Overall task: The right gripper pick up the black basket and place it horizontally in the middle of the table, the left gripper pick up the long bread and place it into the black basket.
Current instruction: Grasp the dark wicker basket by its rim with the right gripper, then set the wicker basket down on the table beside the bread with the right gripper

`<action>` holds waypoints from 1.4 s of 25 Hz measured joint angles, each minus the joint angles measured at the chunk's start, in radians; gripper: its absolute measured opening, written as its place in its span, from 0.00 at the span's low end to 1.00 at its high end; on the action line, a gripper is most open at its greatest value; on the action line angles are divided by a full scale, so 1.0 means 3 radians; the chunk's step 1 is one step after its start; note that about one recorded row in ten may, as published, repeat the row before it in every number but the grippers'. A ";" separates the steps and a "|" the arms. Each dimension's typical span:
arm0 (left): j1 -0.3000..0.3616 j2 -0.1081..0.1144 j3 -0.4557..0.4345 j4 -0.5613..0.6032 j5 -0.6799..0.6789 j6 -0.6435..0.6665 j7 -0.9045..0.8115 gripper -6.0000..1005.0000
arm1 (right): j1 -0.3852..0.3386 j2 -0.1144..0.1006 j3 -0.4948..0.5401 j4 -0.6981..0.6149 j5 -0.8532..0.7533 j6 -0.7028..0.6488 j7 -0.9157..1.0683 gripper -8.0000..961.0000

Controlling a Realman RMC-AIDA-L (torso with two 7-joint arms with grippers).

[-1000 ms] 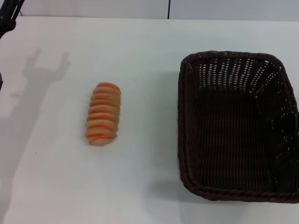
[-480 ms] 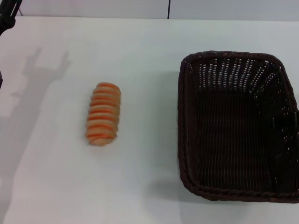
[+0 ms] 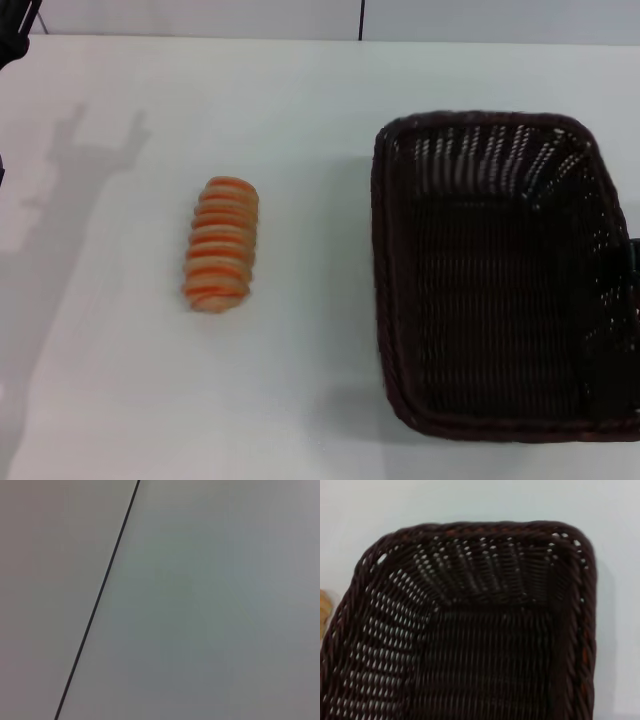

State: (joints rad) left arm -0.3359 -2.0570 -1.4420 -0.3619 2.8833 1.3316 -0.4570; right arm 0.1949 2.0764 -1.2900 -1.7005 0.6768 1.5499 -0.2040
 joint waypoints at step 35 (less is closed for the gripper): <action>0.0211 -0.0030 -0.0180 -0.0281 -0.0008 0.0009 -0.0011 0.86 | 0.0625 -0.0012 -0.0124 -0.0911 0.0283 0.0149 -0.1753 0.20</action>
State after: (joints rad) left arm -0.2726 -2.0660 -1.4961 -0.4463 2.8810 1.3341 -0.4602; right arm 0.3823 2.0727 -1.3271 -1.9739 0.7616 1.5947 -0.7298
